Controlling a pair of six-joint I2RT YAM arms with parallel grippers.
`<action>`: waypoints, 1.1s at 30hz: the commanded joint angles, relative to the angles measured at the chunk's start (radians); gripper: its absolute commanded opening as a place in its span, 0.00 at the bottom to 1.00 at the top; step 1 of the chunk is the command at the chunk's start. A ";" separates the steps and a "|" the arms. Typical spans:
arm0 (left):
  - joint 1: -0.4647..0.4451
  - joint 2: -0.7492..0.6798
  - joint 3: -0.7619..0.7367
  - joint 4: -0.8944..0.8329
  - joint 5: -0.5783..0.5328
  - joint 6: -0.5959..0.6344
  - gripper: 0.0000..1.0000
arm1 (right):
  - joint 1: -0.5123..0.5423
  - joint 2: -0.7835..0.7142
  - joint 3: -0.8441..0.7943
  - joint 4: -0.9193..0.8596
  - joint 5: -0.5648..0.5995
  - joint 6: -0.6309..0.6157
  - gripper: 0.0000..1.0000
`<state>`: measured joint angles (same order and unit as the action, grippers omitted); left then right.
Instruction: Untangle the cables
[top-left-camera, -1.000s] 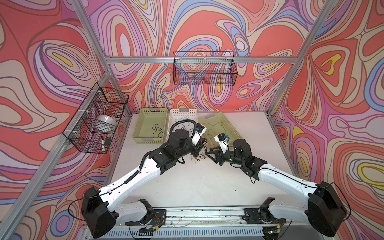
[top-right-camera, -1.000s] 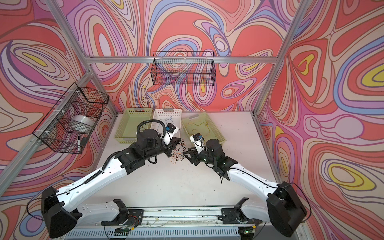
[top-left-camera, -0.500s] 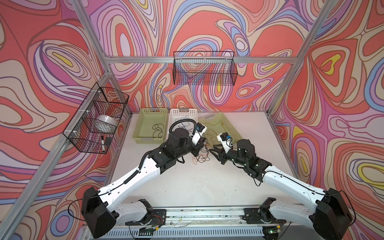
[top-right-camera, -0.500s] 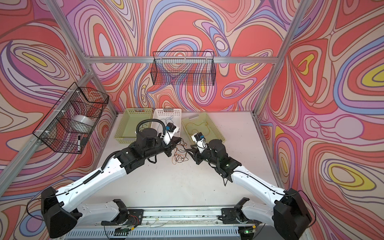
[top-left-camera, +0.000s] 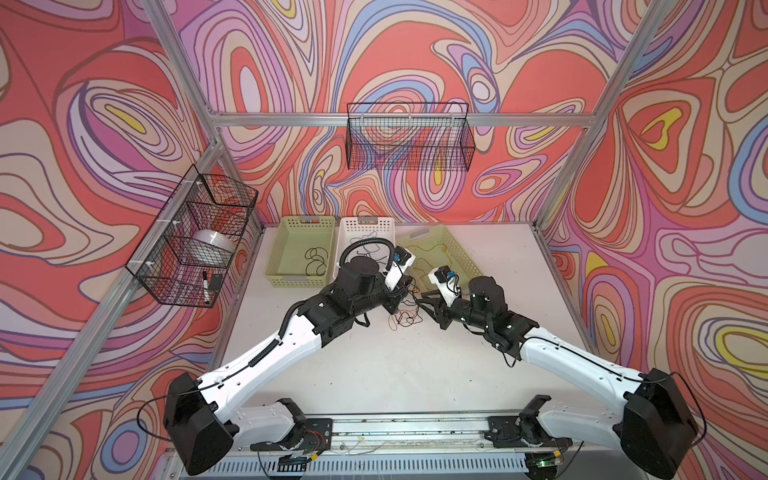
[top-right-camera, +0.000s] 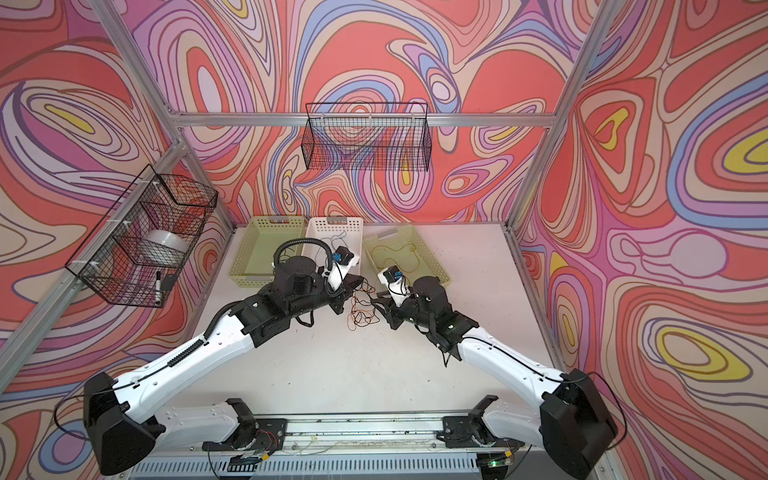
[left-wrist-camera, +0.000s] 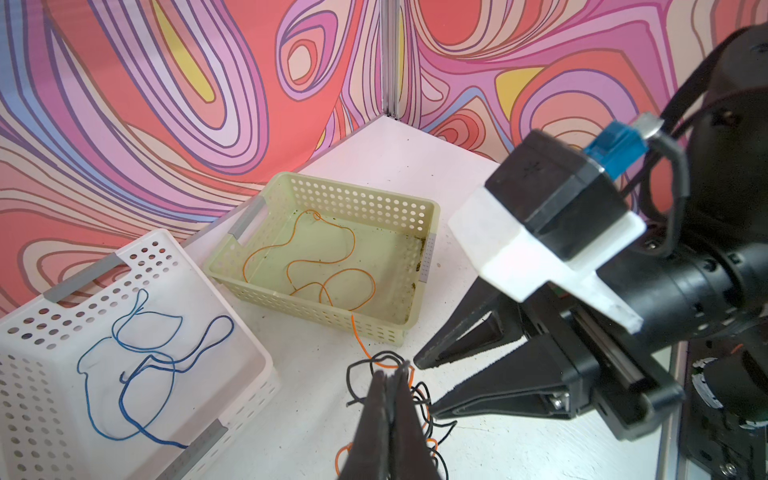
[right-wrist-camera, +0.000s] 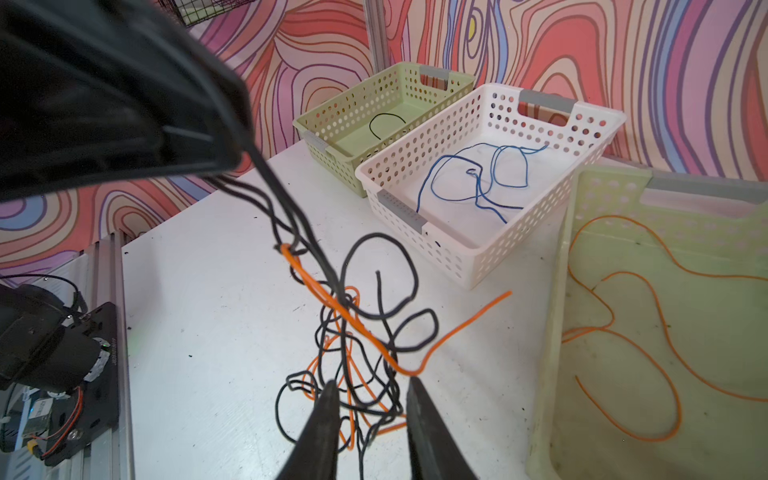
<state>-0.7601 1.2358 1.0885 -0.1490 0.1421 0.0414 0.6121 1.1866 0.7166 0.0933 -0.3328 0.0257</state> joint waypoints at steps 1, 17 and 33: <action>-0.005 0.005 0.041 -0.031 0.020 0.025 0.00 | 0.004 -0.025 0.006 -0.011 0.049 -0.024 0.29; -0.005 0.024 0.052 -0.026 0.036 0.019 0.00 | 0.005 0.007 0.037 0.008 -0.002 -0.016 0.14; 0.019 0.070 0.071 -0.033 -0.157 -0.053 0.00 | 0.005 -0.080 0.026 0.010 -0.082 0.023 0.00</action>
<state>-0.7547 1.2896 1.1213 -0.1841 0.0475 0.0250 0.6121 1.1229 0.7246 0.0978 -0.3717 0.0223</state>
